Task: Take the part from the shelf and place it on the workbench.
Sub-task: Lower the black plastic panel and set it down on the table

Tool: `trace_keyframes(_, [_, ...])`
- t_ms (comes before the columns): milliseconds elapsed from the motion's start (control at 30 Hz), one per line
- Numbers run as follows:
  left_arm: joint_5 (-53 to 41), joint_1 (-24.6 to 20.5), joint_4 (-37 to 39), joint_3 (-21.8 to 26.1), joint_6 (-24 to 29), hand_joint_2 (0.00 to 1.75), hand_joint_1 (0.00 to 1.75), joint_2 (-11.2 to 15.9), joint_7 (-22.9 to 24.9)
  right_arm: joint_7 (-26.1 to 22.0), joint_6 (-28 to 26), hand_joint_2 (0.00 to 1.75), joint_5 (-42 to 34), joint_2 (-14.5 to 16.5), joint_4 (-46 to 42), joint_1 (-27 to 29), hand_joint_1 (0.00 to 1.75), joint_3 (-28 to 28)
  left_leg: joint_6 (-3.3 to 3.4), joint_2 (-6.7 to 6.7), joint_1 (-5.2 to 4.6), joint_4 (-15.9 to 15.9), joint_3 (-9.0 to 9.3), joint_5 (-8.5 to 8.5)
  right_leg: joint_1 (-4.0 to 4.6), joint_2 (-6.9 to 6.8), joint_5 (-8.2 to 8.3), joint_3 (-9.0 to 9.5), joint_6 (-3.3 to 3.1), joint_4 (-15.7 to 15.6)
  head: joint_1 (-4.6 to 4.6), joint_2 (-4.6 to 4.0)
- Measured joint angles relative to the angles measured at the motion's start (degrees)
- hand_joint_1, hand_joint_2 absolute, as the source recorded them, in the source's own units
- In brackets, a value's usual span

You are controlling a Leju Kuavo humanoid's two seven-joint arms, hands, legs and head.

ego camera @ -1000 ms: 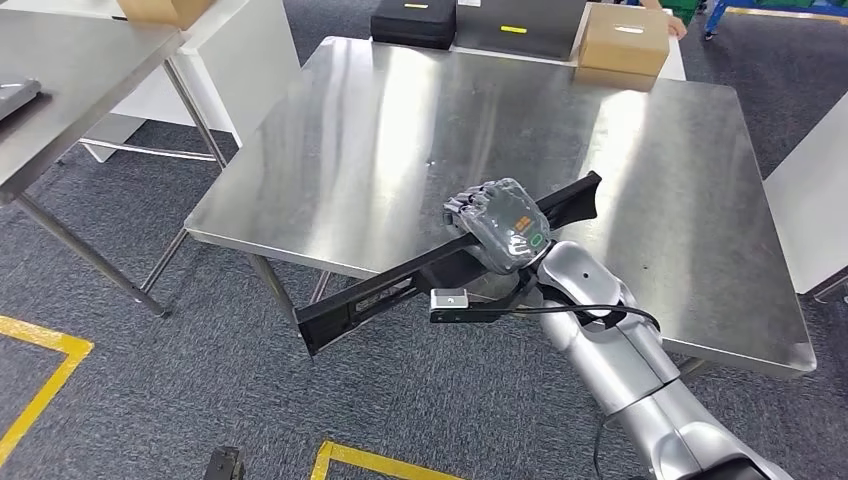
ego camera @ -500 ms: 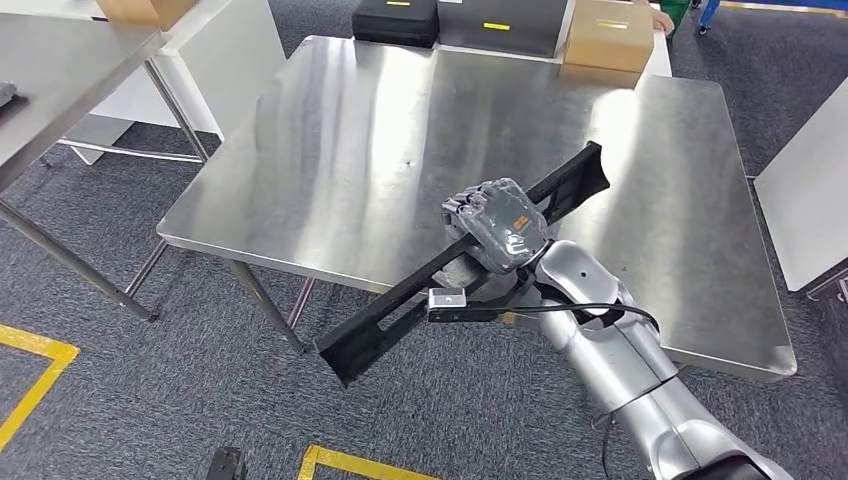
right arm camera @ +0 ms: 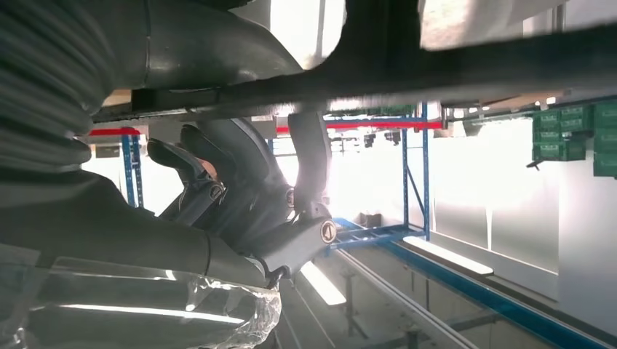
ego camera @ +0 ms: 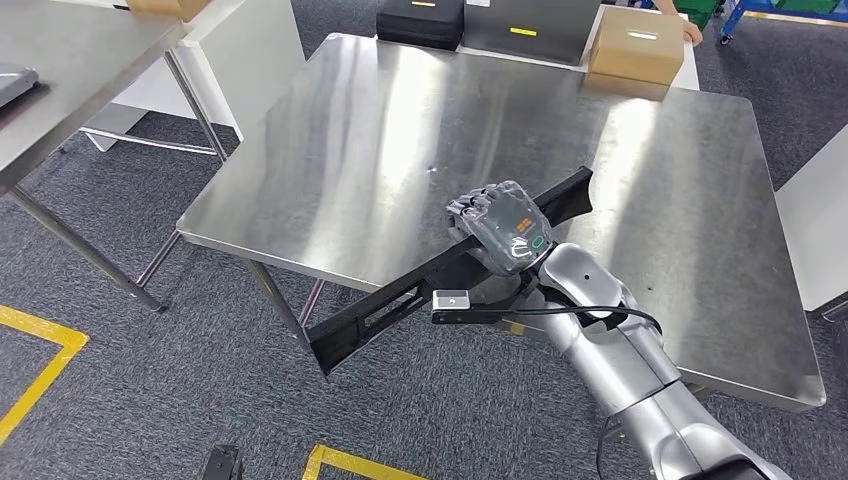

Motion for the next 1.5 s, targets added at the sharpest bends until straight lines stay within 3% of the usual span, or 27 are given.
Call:
trace_keyframes(67, [0.00,0.05,0.00,0.01,-0.01,0.00,0.00,0.00,0.01,0.00,0.00,1.75,0.00,0.04,-0.01,-0.01,1.71,-0.01,-0.61,-0.03,-0.05,0.52,-0.24,-0.38,0.26,0.05,0.30,0.71,-0.98,-1.11,0.00,0.00])
trace_keyframes(167, [-0.01,0.11,0.01,0.00,-0.03,0.00,0.00,-0.04,0.02,-0.01,0.00,1.75,0.01,0.14,-0.01,-0.11,1.71,-0.02,-1.40,0.07,0.26,1.66,-0.64,-1.27,-0.09,0.09,0.46,0.96,-2.13,-1.36,-0.08,0.00])
trace_keyframes(233, [-0.02,0.12,0.01,0.00,-0.05,0.00,0.00,-0.07,0.02,-0.01,0.00,1.75,0.01,0.23,-0.02,-0.19,1.71,0.00,-2.24,0.20,0.64,6.71,-2.96,-4.16,-0.31,0.08,0.39,1.21,-2.59,-1.44,-0.26,0.00])
trace_keyframes(300, [-0.01,0.21,0.01,0.01,-0.07,0.00,0.00,-0.04,0.02,-0.01,0.00,1.75,0.02,0.27,-0.02,-0.16,1.71,0.04,-2.90,0.32,1.10,13.89,-6.65,-7.15,-0.31,0.07,0.25,1.28,-2.78,-1.43,-0.32,0.00])
trace_keyframes(333, [-0.01,0.26,0.01,0.01,-0.08,0.00,0.00,-0.04,0.02,-0.01,0.00,1.75,0.03,0.27,0.00,-0.12,1.71,0.05,-3.08,0.37,1.30,15.76,-7.79,-7.40,-0.33,0.07,0.19,1.30,-2.83,-1.43,-0.32,0.00])
trace_keyframes(367, [-0.01,0.30,0.01,0.01,-0.10,0.00,0.00,-0.04,0.02,-0.01,0.00,1.75,0.03,0.27,0.00,-0.09,1.71,0.05,-3.18,0.41,1.47,15.47,-7.85,-6.52,-0.37,0.08,0.14,1.36,-2.86,-1.43,-0.32,0.00])
trace_keyframes(400, [-0.03,0.30,0.01,0.01,-0.12,0.00,0.00,-0.03,0.02,-0.01,0.00,1.75,0.03,0.27,0.00,-0.09,1.71,0.04,-3.18,0.44,1.62,12.83,-6.70,-4.66,-0.43,0.09,0.06,1.47,-2.85,-1.43,-0.31,0.00])
trace_keyframes(433, [-0.05,0.29,0.01,0.01,-0.13,0.00,0.00,-0.02,0.02,-0.01,0.00,1.75,0.03,0.27,-0.01,-0.12,1.71,0.01,-3.13,0.48,1.74,8.81,-4.77,-2.55,-0.49,0.11,-0.05,1.64,-2.77,-1.44,-0.33,0.00])
trace_keyframes(500, [-0.09,0.21,0.01,0.00,-0.10,0.00,0.00,0.00,0.02,0.01,0.00,1.75,0.04,0.26,-0.01,-0.27,1.71,-0.07,-2.90,0.48,1.57,2.25,-1.42,-0.31,-0.34,0.13,-0.29,1.83,-2.40,-1.51,-0.31,0.00])
trace_keyframes(567, [-0.10,0.19,0.01,-0.01,-0.05,0.00,0.00,0.00,0.02,0.02,-0.01,1.75,0.05,0.26,-0.01,-0.39,1.71,-0.11,-2.42,0.35,1.12,0.77,-0.62,-0.59,-0.19,0.12,-0.42,1.91,-1.82,-1.74,-0.29,0.00])
trace_keyframes(667, [-0.13,0.20,-0.01,-0.01,0.07,0.00,0.00,-0.04,0.03,0.26,-0.02,1.75,0.11,0.22,-0.03,-0.46,1.71,-0.20,-1.10,0.24,0.98,-0.08,0.13,-0.35,-0.14,0.04,-0.87,1.85,-0.84,-1.40,-0.25,0.00])
trace_keyframes(733, [-0.17,0.18,-0.02,-0.01,0.26,0.00,0.00,-0.09,0.10,1.23,-0.02,1.75,0.41,0.15,0.10,-0.60,1.71,-0.37,-0.15,0.27,1.05,-0.71,0.84,-0.24,-0.01,-0.01,-2.90,-0.67,-1.18,3.50,-0.20,0.00])
trace_keyframes(800, [-0.28,0.17,-0.02,0.01,0.39,0.00,0.00,-0.07,0.22,2.97,-0.09,1.75,1.27,0.07,1.00,-0.79,1.71,-0.71,0.49,0.20,0.81,-0.75,1.12,-0.50,0.11,-0.01,-5.35,-4.98,-1.68,11.14,-0.18,0.00])
trace_keyframes(833, [-0.40,0.19,-0.01,0.01,0.40,0.00,0.00,-0.08,0.28,3.86,-0.18,1.75,1.81,0.04,1.93,-1.04,1.71,-1.00,0.62,0.08,0.68,-0.73,1.26,-0.63,0.18,0.00,-5.68,-6.54,-1.64,13.47,-0.20,0.00])
trace_keyframes(867, [-0.57,0.21,-0.01,0.01,0.39,0.00,0.00,-0.13,0.37,4.68,-0.32,1.75,2.35,0.03,3.27,-1.55,1.71,-1.42,0.71,-0.10,0.54,-0.70,1.42,-0.79,0.23,0.00,-5.12,-7.10,-1.41,13.72,-0.19,0.00])
trace_keyframes(900, [-0.75,0.22,0.00,0.00,0.39,0.00,0.00,-0.18,0.49,5.19,-0.52,1.75,2.71,0.05,4.89,-2.37,1.71,-1.92,0.70,-0.27,0.42,-0.66,1.62,-0.96,0.28,0.00,-3.76,-6.56,-1.10,11.83,-0.18,0.00])
trace_keyframes(967, [-1.09,0.19,0.01,-0.01,0.38,0.00,0.00,-0.28,0.75,5.49,-1.12,1.75,3.05,0.25,8.92,-5.07,1.71,-3.14,0.49,-0.51,0.06,-0.48,2.01,-1.42,0.45,-0.01,-0.05,-3.25,-0.77,4.03,-0.16,0.00])
trace_keyframes(1033, [-1.29,0.10,0.01,-0.01,0.38,0.00,0.00,-0.32,1.00,5.30,-1.69,1.75,2.95,0.81,13.48,-8.46,1.71,-4.49,0.11,-0.56,-0.31,-0.22,2.15,-1.95,0.64,0.00,2.03,-0.75,-1.11,-1.36,-0.32,0.00])
trace_keyframes(1100, [-1.42,0.01,0.01,0.01,0.38,0.00,0.00,-0.32,1.15,4.90,-2.16,1.75,2.65,1.41,18.37,-11.50,1.71,-5.92,-0.37,-0.55,-0.29,-0.11,2.17,-2.35,0.74,0.02,2.15,-0.26,-1.75,-2.27,-0.45,0.00])
trace_keyframes(1200, [-1.69,-0.12,-0.03,0.01,0.43,0.00,0.00,-0.19,1.23,4.99,-2.93,1.75,2.48,2.04,24.13,-14.64,1.71,-7.82,-1.48,-0.35,0.11,1.79,1.40,-3.72,0.08,0.03,1.96,0.69,-2.80,-2.86,-0.62,0.00])
trace_keyframes(1267, [-1.90,-0.16,-0.04,0.01,0.46,0.00,0.00,-0.22,1.24,5.14,-3.38,1.75,2.44,2.53,26.93,-16.02,1.71,-8.62,-2.42,-0.05,0.56,7.68,-1.65,-6.13,-0.19,0.04,1.61,1.38,-3.41,-3.06,-0.89,0.00])
trace_keyframes(1333, [-1.95,-0.13,-0.03,0.01,0.49,0.00,0.00,-0.21,1.29,5.49,-3.61,1.75,2.46,2.89,29.22,-16.65,1.71,-9.09,-3.12,0.23,1.16,14.36,-6.02,-7.90,-0.24,0.11,1.17,1.78,-3.56,-3.04,-0.91,0.00])
trace_keyframes(1367, [-1.96,-0.09,-0.02,0.01,0.51,0.00,0.00,-0.21,1.32,5.81,-3.71,1.75,2.48,3.00,30.31,-16.74,1.71,-9.39,-3.35,0.34,1.40,15.65,-7.39,-7.46,-0.28,0.15,0.90,2.06,-3.47,-3.03,-0.92,0.00])
trace_keyframes(1400, [-1.96,-0.07,-0.02,0.01,0.57,0.00,0.00,-0.19,1.34,6.21,-3.86,1.75,2.49,3.06,31.34,-16.79,1.71,-9.75,-3.48,0.40,1.59,14.76,-7.65,-5.90,-0.34,0.18,0.58,2.45,-3.28,-3.03,-0.93,0.00])
trace_keyframes(1467, [-1.97,-0.01,-0.01,0.01,0.75,0.00,0.00,-0.14,1.36,6.81,-4.44,1.75,2.32,3.09,33.39,-17.11,1.71,-10.60,-3.49,0.49,1.84,7.53,-5.19,-0.74,-0.50,0.20,-0.18,3.44,-2.76,-3.06,-0.93,0.00])
trace_keyframes(1500, [-1.97,0.02,0.00,0.01,0.82,0.00,0.00,-0.11,1.36,6.96,-4.87,1.75,2.13,3.09,34.40,-17.53,1.71,-11.09,-3.39,0.48,1.75,3.99,-3.59,1.00,-0.42,0.21,-0.52,3.76,-2.44,-3.08,-0.91,0.00])
